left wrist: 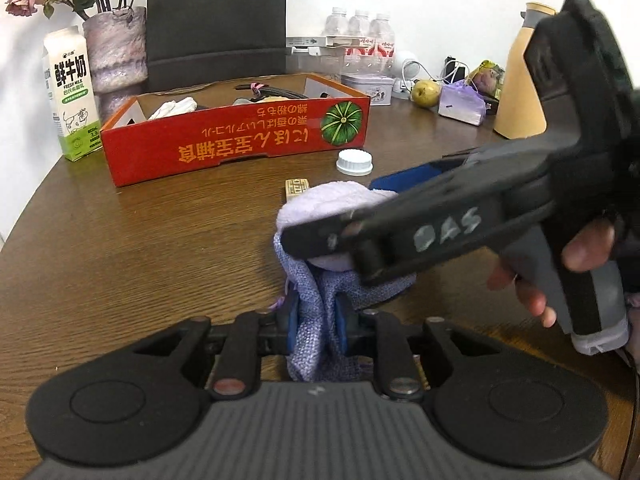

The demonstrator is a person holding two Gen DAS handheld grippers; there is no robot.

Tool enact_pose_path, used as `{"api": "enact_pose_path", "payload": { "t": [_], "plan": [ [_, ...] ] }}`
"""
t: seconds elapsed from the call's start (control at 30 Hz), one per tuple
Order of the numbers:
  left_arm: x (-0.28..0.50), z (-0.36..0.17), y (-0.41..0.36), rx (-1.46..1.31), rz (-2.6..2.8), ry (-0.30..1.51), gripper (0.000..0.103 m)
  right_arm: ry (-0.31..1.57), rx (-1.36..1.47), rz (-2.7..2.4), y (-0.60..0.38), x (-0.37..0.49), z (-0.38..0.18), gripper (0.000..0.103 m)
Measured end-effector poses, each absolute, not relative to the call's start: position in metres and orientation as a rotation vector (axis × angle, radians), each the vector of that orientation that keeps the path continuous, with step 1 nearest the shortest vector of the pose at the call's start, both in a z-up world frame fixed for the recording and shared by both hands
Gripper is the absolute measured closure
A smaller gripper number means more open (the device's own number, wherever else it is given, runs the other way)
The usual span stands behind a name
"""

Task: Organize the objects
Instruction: 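Grasp the lavender towel off the pouch with the right gripper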

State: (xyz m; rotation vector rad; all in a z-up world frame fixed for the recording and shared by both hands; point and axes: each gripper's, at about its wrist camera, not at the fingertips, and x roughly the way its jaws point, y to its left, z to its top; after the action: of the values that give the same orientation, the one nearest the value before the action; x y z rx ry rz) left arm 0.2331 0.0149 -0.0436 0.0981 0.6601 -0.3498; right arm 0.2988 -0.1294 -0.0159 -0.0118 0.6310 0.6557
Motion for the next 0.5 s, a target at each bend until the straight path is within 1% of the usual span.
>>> {"api": "enact_pose_path", "payload": {
  "t": [0.1,0.17,0.2,0.27,0.3,0.4,0.47,0.5],
  "plan": [
    [0.234,-0.044,0.016,0.089,-0.344,0.663,0.083,0.651,-0.06,0.621,-0.124,0.297,-0.023,0.001],
    [0.235,-0.044,0.018,0.085,-0.337,0.663,0.082,0.63,-0.053,0.608,-0.126,0.293,-0.021,0.012],
    [0.235,-0.044,0.018,0.082,-0.335,0.663,0.082,0.615,-0.057,0.601,-0.128,0.29,-0.019,0.013],
    [0.235,-0.044,0.019,0.081,-0.331,0.663,0.079,0.603,-0.056,0.597,-0.13,0.286,-0.019,0.021],
    [0.235,-0.044,0.019,0.079,-0.328,0.662,0.079,0.602,-0.064,0.598,-0.13,0.284,-0.02,0.022],
    [0.236,-0.044,0.021,0.073,-0.319,0.661,0.078,0.58,-0.087,0.594,-0.128,0.277,-0.02,0.03],
    [0.237,-0.044,0.022,0.071,-0.307,0.661,0.078,0.559,-0.09,0.591,-0.129,0.272,-0.017,0.038],
    [0.237,-0.044,0.023,0.069,-0.3,0.661,0.078,0.549,-0.095,0.579,-0.13,0.269,-0.017,0.039]
  ]
}}
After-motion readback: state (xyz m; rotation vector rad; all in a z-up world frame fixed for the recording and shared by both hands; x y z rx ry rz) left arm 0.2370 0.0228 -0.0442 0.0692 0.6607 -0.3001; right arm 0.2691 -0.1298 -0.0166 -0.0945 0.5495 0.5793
